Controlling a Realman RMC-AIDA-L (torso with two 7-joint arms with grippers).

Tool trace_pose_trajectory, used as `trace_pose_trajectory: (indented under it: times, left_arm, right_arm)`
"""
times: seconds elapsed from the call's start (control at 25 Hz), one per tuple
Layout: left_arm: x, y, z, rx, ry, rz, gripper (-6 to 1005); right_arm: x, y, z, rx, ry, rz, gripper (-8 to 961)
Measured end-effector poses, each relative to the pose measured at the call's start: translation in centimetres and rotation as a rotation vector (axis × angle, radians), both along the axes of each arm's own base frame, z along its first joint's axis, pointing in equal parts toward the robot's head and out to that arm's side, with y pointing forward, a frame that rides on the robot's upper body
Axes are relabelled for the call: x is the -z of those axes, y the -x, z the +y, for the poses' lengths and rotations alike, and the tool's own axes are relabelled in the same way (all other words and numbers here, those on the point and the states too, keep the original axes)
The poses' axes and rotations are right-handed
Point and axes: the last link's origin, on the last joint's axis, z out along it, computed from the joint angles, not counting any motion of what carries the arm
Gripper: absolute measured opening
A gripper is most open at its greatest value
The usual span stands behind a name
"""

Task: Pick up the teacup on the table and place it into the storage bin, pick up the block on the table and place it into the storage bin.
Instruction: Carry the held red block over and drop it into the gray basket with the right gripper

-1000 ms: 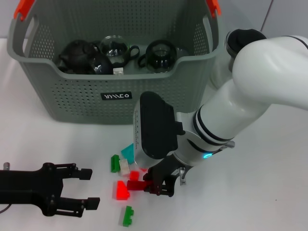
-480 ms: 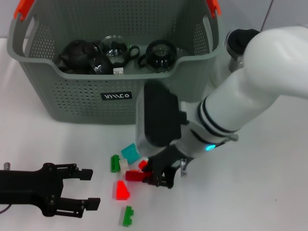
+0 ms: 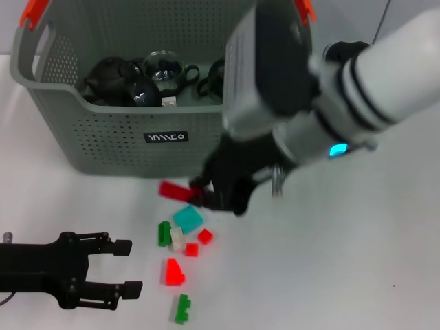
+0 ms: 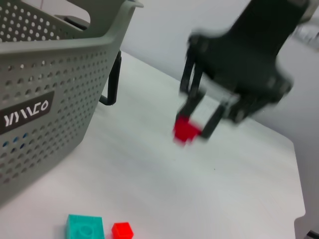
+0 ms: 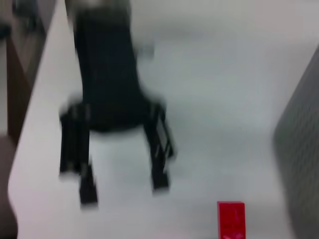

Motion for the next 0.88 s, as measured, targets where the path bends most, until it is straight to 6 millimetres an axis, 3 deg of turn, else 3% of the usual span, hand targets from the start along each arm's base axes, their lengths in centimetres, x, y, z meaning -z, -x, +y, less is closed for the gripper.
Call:
trace_pose_trajectory:
  times: [0.16,0.32,0.6,0.88]
  left_arm:
    - [0.0,0.0,0.0,0.001,-0.001,-0.001,843]
    - [0.0,-0.1,0.1,0.005,-0.001,0.0,843]
    - [0.0,0.0,0.0,0.007,0.002,0.002,843]
    - [0.0,-0.2,0.2,0.014,0.004,0.005,843]
  right_arm:
    - [-2.9,3.1,0.5,-0.025,-0.048,0.094,200]
    - [-5.1,4.7,2.9,-0.008,-0.149,0.161,198]
    - [-6.3,3.5,7.8,0.093,-0.311,0.229,201]
    - [-6.2,1.3,10.4,0.209,-0.373,0.256,206]
